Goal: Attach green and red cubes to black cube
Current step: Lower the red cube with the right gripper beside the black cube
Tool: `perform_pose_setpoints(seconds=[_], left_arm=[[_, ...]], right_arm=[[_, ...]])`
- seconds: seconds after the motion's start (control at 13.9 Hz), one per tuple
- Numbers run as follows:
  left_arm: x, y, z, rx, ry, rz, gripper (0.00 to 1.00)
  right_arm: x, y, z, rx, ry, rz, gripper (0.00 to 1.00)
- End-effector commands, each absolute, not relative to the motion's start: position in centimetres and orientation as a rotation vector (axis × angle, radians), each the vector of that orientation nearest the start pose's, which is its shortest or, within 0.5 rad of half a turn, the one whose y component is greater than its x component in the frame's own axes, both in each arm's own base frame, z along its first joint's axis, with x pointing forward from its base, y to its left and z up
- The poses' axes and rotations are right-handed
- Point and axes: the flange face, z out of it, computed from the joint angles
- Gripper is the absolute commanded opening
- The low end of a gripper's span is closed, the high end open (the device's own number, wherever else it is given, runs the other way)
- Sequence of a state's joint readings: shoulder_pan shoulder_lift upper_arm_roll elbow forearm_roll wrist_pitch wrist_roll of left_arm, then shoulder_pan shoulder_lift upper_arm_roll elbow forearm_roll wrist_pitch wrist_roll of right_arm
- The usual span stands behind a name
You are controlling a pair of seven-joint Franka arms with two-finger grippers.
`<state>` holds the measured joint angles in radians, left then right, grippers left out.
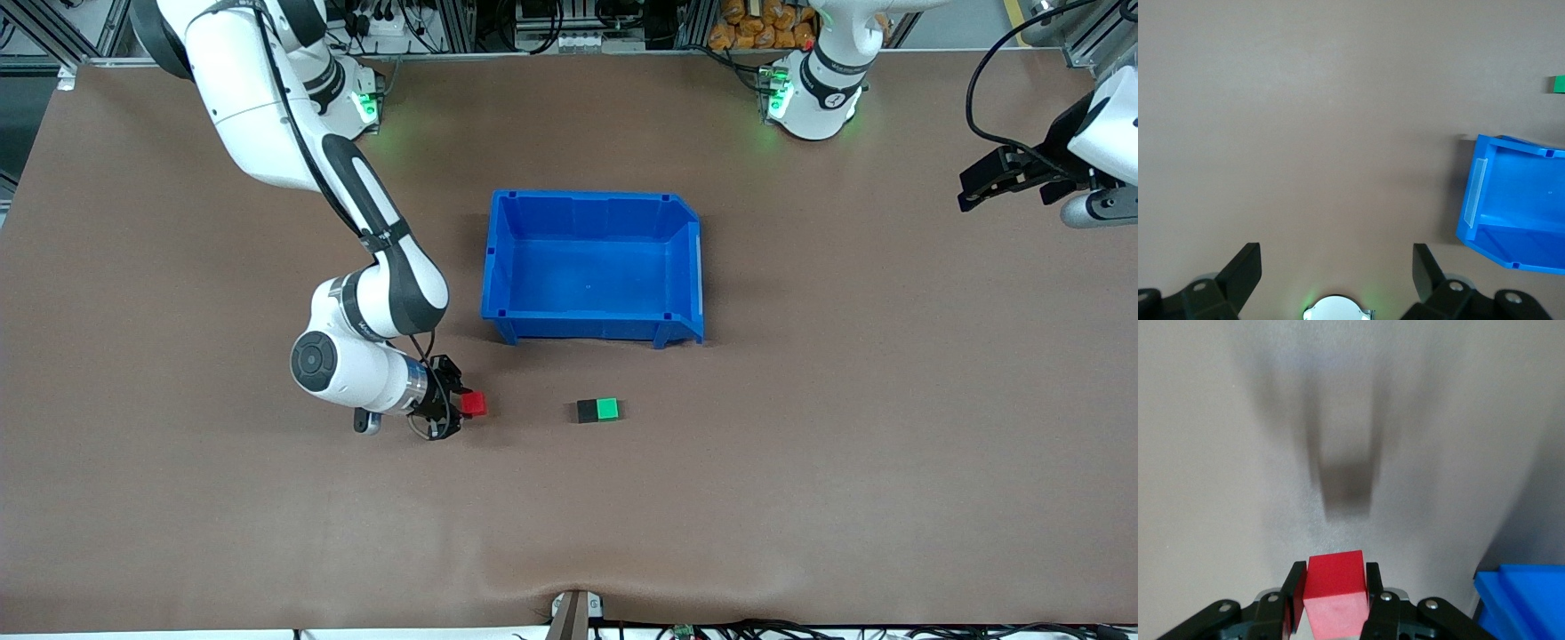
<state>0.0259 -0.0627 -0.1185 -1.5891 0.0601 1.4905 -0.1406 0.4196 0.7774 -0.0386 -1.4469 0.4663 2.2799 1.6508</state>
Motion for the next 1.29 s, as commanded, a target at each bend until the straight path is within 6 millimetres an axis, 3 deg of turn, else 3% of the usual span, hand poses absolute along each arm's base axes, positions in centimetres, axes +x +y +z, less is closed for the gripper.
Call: perform_pose_setpoints(seconds=[0.0, 0.79, 1.22], left_arm=[[51.9, -4.6, 64.9, -3.076, -0.079, 0.030, 1.00], [52.0, -4.6, 64.8, -3.076, -0.079, 0.027, 1.00], [52.0, -4.6, 64.7, -3.076, -0.079, 0.032, 1.00]], right_arm=[[68.0, 30.6, 23.4, -1.994, 2.042, 0.376, 0.00], [68.7, 34.7, 22.0, -1.915, 2.060, 0.342, 0.00], [68.8, 35.9, 21.8, -1.898, 2.061, 0.342, 0.00]])
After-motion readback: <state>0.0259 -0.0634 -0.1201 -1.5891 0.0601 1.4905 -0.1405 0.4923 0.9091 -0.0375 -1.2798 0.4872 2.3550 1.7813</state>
